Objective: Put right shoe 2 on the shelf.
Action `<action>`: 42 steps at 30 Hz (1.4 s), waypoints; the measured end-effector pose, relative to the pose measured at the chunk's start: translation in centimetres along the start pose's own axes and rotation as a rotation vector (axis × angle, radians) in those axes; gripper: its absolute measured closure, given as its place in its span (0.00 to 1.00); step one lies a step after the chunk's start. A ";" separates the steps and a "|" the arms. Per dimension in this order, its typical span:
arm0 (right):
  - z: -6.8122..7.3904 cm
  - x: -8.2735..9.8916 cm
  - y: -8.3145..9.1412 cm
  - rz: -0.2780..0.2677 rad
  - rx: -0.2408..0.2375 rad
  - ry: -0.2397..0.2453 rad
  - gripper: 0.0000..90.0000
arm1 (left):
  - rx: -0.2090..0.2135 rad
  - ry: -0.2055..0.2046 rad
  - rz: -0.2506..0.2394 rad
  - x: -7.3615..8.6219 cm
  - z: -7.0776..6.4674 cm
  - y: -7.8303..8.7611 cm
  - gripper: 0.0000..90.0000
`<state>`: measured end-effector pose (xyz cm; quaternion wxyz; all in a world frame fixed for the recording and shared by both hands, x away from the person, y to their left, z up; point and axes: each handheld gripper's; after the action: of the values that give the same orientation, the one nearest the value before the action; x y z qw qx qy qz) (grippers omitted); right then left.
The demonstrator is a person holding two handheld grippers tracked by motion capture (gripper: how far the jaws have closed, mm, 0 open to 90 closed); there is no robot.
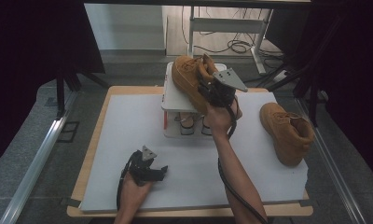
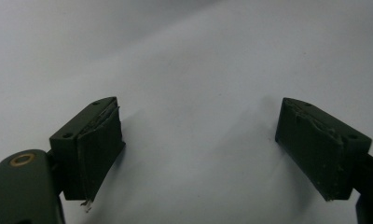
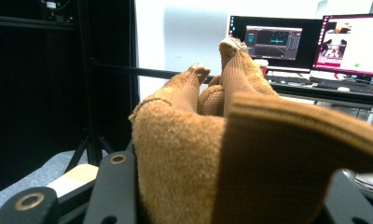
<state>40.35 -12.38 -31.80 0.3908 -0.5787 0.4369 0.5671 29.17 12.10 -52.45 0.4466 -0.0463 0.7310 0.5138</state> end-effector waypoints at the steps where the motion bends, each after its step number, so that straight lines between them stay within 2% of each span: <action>1: 0.1 0.0 -0.2 0.000 0.002 0.003 0.58 | 0.000 0.000 0.000 0.0 0.0 0.0 0.16; 9: 0.8 0.2 -1.7 0.002 0.000 -0.018 0.58 | 0.000 0.001 -0.002 0.0 0.0 0.0 0.16; 18: 1.0 0.6 -3.3 0.006 0.017 -0.042 0.57 | 0.000 0.001 -0.002 0.0 0.0 0.0 0.16; 23: 1.1 0.7 -3.7 0.005 0.018 -0.047 0.53 | 0.001 0.001 -0.002 0.0 0.0 0.0 0.16; 24: 1.1 0.7 -3.6 0.008 0.017 -0.053 0.50 | 0.000 0.001 -0.003 0.0 0.0 0.0 0.16; 25: 0.9 1.0 -3.5 0.018 0.009 -0.067 0.40 | 0.000 0.001 -0.002 0.0 0.0 0.0 0.17; 27: 0.5 1.2 -3.5 0.028 -0.002 -0.092 0.34 | 0.000 0.000 -0.002 0.0 0.0 0.0 0.17; 29: 0.4 1.3 -3.5 0.028 -0.014 -0.088 0.31 | -0.001 -0.001 -0.002 0.0 0.0 0.0 0.17; 30: 0.4 1.3 -3.5 0.035 -0.030 -0.064 0.24 | 0.000 0.000 -0.002 0.0 -0.1 0.0 0.17; 37: 0.0 1.2 -3.7 0.071 -0.068 -0.024 0.11 | 0.000 -0.001 -0.002 0.0 -0.1 0.0 0.17; 39: -0.3 1.2 -3.6 0.092 -0.100 -0.026 0.05 | 0.000 -0.001 -0.002 0.0 -0.1 0.0 0.17; 42: -0.6 1.1 -3.3 0.116 -0.123 -0.034 0.04 | -0.001 -0.001 -0.002 0.0 -0.1 0.0 0.17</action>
<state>43.67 -11.98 -33.04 0.3283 -0.5655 0.4272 0.6245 29.12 12.06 -52.45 0.4475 -0.0470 0.7303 0.5140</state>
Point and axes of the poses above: each handheld gripper's, and its own axes: y roughly backward along the jaws, x roughly out of its underside, z roughly to its left, and after that the axes turned 4 degrees about x, right-handed
